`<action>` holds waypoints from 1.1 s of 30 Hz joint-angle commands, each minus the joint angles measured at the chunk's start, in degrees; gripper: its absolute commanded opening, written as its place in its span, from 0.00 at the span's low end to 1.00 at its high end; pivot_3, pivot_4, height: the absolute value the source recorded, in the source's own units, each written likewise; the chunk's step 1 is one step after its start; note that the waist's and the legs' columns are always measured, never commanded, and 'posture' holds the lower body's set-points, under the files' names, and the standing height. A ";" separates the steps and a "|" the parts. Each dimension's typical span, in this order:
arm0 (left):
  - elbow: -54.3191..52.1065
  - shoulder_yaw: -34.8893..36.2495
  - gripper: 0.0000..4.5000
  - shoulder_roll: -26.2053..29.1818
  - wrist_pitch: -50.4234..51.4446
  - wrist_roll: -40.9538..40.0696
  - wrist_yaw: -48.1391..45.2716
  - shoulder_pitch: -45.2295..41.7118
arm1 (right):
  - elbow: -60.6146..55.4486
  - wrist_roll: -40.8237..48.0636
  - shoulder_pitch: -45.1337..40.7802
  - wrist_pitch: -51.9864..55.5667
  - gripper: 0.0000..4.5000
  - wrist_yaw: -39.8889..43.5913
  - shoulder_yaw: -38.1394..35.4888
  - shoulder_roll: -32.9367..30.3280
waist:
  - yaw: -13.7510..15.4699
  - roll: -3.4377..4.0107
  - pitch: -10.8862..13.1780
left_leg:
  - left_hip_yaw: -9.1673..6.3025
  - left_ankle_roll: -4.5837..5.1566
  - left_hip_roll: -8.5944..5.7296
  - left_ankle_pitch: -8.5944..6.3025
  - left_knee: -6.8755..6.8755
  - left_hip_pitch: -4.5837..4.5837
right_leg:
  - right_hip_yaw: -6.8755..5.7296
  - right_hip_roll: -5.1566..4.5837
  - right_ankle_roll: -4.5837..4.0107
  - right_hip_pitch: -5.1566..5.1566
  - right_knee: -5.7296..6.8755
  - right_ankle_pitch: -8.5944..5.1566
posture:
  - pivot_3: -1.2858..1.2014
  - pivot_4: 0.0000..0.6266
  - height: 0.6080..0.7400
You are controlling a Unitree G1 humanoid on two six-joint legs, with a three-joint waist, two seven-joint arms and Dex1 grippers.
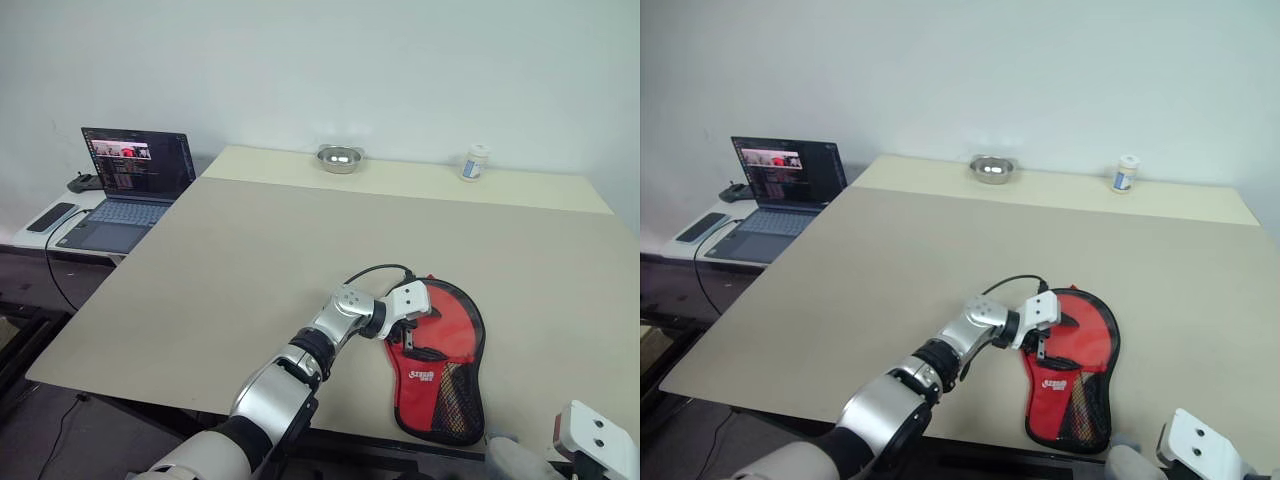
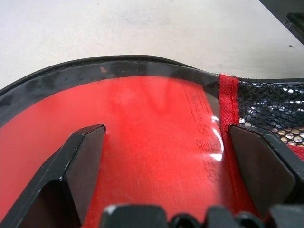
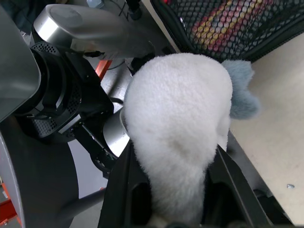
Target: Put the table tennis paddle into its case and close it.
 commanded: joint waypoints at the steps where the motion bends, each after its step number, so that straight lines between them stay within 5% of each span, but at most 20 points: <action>1: 3.01 -2.44 1.00 -0.06 1.04 3.68 1.86 1.48 | -1.96 3.96 -1.26 1.82 0.37 0.40 -0.19 -1.65 | 0.01 0.03 0.02 | 0.00 0.00 0.00 0.00 0.00 0.00 | 0.00 0.00 0.00 0.01 -0.02 0.00 | 0.52 0.24 1.00; 9: 2.53 -2.38 1.00 -0.43 1.03 3.40 1.58 1.76 | -0.56 8.63 -7.43 7.79 0.99 1.86 -6.15 -2.51 | 0.00 0.03 0.06 | -0.01 0.00 0.00 0.00 -0.01 -0.02 | -0.04 -0.01 0.02 0.04 -0.13 0.02 | 0.52 0.24 1.00; 14: 1.66 -1.84 1.00 -0.91 1.02 2.60 1.19 1.74 | 5.12 9.25 -16.80 9.07 0.99 0.79 -7.63 -3.78 | -0.07 0.02 0.07 | -0.01 0.01 0.00 0.00 -0.01 -0.01 | -0.05 -0.01 0.03 0.05 -0.13 0.03 | 0.52 0.24 1.00; 18: -2.86 -0.36 1.00 -0.14 0.30 0.05 -1.96 0.99 | 12.84 6.17 -32.00 4.05 0.99 -6.53 1.41 -0.96 | -0.30 0.08 0.36 | 0.01 0.01 -0.01 0.00 -0.02 0.00 | -0.03 -0.02 0.02 0.04 -0.14 0.04 | 0.52 0.24 1.00; 27: -22.89 7.60 1.00 11.41 8.42 -8.74 -4.30 3.82 | 34.28 -12.75 -56.15 -17.09 0.99 -16.80 27.06 17.16 | -1.95 0.39 1.65 | 0.41 -0.04 -0.09 0.08 -0.02 -1.00 | 0.44 0.10 -0.41 -1.33 1.07 0.06 | 0.52 0.24 1.00; 33: -38.97 12.96 1.00 15.51 19.90 -13.72 2.93 12.83 | 53.42 -20.03 -65.34 -31.07 0.99 -15.71 32.40 25.83 | -2.12 0.69 1.93 | 0.64 -0.39 -0.18 0.30 -0.03 -1.03 | 0.76 0.04 -0.43 -1.71 1.44 -0.03 | 0.52 0.24 1.00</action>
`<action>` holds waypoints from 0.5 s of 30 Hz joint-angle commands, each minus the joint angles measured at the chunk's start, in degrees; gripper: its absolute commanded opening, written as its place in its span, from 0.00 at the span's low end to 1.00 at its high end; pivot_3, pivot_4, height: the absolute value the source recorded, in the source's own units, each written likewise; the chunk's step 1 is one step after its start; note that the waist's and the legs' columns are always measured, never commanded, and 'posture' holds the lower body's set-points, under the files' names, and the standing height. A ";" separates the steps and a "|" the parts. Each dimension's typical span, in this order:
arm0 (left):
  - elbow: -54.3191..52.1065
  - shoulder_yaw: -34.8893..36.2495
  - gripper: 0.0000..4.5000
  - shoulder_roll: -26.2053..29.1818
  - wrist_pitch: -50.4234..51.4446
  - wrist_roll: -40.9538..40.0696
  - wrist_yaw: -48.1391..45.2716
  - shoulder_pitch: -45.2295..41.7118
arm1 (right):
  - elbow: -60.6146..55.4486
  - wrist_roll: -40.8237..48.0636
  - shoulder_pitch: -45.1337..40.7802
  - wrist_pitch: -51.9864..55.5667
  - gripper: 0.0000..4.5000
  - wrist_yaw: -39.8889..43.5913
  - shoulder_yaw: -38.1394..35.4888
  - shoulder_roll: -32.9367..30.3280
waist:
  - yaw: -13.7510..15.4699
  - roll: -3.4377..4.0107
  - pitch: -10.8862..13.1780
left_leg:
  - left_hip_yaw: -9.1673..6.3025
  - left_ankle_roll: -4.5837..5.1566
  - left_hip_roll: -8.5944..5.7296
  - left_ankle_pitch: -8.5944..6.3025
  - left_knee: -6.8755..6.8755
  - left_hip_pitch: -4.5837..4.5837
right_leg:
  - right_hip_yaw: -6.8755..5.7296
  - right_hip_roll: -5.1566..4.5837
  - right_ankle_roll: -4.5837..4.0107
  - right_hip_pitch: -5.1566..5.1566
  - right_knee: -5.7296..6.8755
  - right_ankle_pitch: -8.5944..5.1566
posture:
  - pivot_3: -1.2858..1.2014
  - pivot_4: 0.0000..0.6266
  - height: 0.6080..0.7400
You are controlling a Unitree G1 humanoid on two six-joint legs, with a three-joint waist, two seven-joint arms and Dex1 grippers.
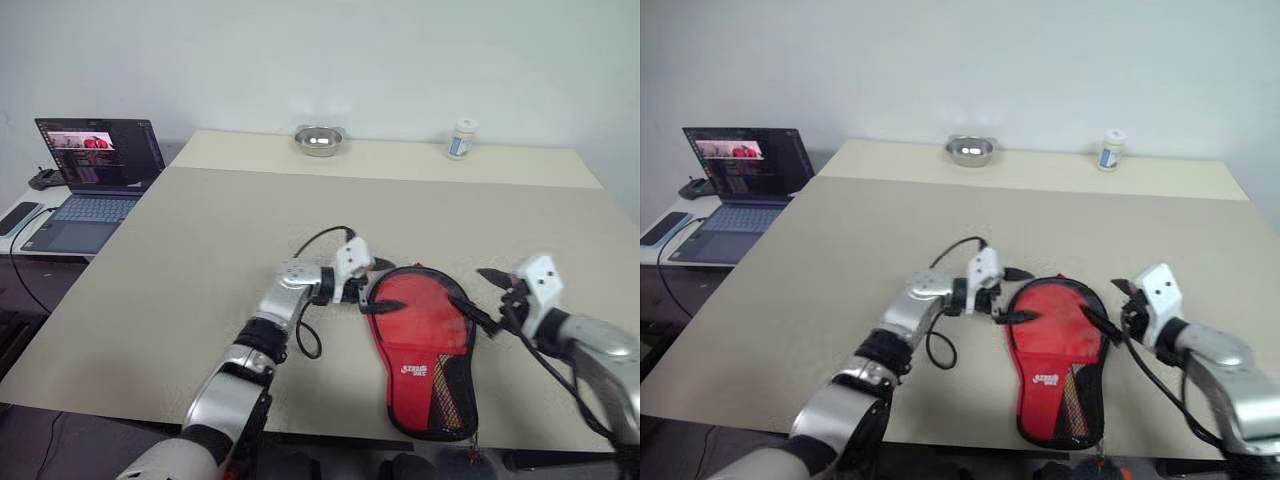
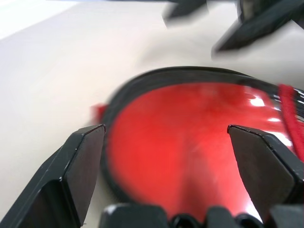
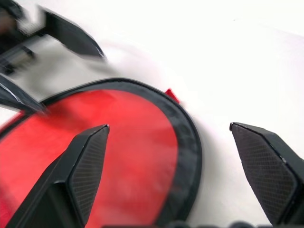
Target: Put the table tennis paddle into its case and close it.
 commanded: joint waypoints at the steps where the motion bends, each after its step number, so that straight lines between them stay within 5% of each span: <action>1: -9.34 3.05 1.00 1.41 6.15 -3.44 4.49 3.29 | 8.17 -2.54 -4.02 -8.02 0.99 2.10 0.10 1.20 | 0.23 0.04 0.07 | 0.01 0.05 -0.01 -0.02 0.05 -0.02 | 0.01 0.00 -0.02 0.00 0.04 0.01 | 0.52 0.24 1.00; 10: -18.03 3.08 1.00 6.06 10.86 -2.73 11.41 6.83 | 27.86 -2.56 -10.57 -16.37 0.99 11.70 -3.93 -3.63 | 0.43 0.05 0.10 | 0.02 0.21 -0.03 -0.03 0.31 0.00 | 0.04 -0.01 -0.10 0.05 0.23 0.18 | 0.52 0.24 1.00; 15: -13.06 1.50 1.00 6.56 7.84 -2.40 10.14 3.70 | 26.00 -3.21 -8.56 -16.59 0.99 11.92 -5.49 -5.75 | 0.34 0.05 0.10 | 0.07 0.20 0.06 -0.02 0.43 0.02 | 0.08 0.01 -0.13 0.04 0.34 0.23 | 0.52 0.24 1.00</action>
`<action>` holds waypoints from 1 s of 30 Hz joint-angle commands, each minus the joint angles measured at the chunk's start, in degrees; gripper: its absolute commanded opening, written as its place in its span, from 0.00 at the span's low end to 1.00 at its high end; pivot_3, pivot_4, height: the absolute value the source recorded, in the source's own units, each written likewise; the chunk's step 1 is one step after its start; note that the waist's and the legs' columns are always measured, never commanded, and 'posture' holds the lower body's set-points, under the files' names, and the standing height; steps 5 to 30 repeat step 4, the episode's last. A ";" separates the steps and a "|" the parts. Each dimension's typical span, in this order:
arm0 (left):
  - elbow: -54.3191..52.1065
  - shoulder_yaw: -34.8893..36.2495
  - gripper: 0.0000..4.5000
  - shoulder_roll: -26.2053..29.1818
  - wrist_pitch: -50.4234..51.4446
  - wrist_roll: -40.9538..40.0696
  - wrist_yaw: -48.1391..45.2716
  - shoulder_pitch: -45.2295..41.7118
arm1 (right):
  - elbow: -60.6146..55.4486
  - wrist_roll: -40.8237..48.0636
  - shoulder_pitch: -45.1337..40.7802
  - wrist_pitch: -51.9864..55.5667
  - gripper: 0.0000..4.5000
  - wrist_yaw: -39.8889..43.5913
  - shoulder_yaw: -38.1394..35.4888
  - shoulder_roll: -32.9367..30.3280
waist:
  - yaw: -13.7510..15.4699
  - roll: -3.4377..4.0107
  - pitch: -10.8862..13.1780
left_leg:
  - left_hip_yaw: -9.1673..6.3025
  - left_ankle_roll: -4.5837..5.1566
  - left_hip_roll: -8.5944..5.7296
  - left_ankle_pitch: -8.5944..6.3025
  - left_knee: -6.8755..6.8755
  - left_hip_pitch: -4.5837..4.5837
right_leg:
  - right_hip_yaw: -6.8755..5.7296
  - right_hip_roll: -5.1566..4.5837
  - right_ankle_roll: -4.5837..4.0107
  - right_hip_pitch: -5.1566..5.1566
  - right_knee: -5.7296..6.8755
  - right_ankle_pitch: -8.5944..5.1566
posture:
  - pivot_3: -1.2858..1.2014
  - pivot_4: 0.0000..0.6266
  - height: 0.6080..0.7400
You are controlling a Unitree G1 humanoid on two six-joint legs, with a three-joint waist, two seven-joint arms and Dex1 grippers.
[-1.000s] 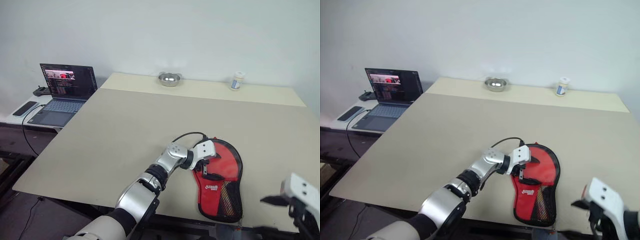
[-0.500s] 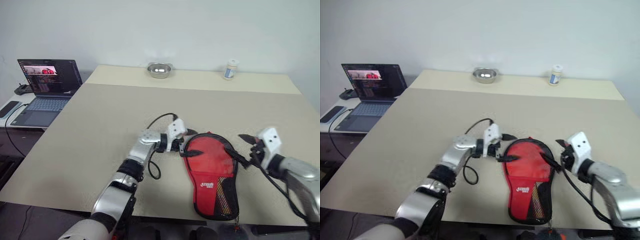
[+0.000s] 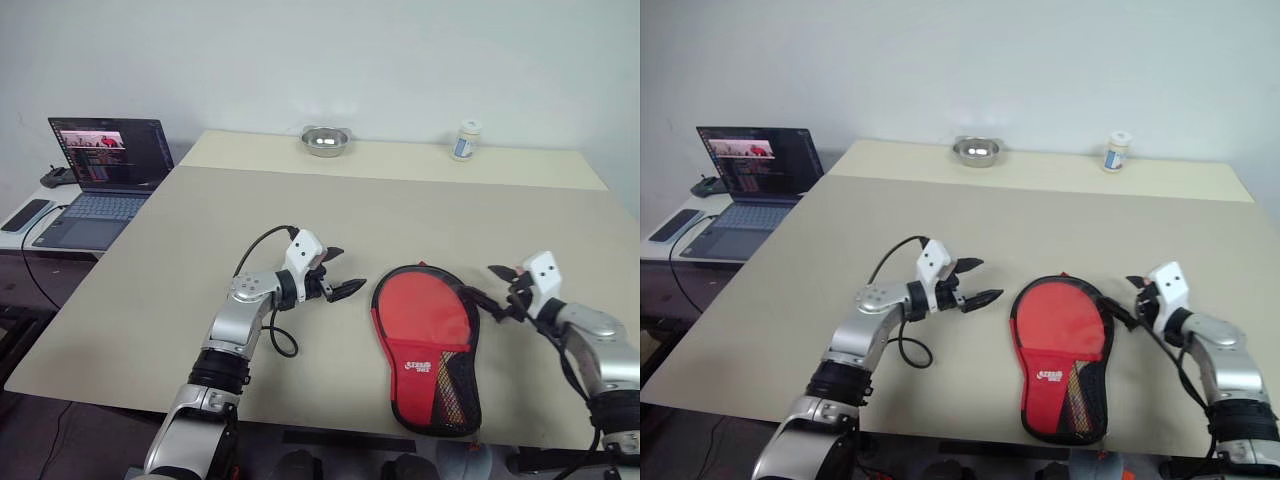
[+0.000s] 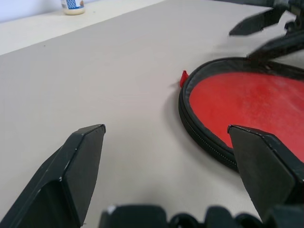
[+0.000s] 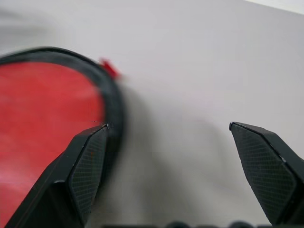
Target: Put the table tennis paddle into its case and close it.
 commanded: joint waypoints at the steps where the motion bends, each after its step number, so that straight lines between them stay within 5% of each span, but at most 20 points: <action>1: 1.94 -0.96 1.00 0.31 -3.21 -0.15 -1.12 -2.61 | -4.69 0.15 1.99 -0.71 0.99 -0.59 -2.18 -0.96 | -0.01 0.00 0.00 | 0.00 0.00 0.03 0.00 0.06 0.00 | 0.00 0.01 0.00 -0.01 0.07 0.00 | 0.52 0.24 1.00; 30: 3.99 -1.92 1.00 -0.39 -4.83 0.55 -0.28 -2.96 | -9.41 1.37 5.07 2.16 0.99 -1.21 -3.57 -1.47 | 0.00 0.01 0.00 | 0.01 0.00 0.08 0.00 0.17 0.03 | 0.00 0.03 -0.02 -0.03 0.29 -0.02 | 0.52 0.24 1.00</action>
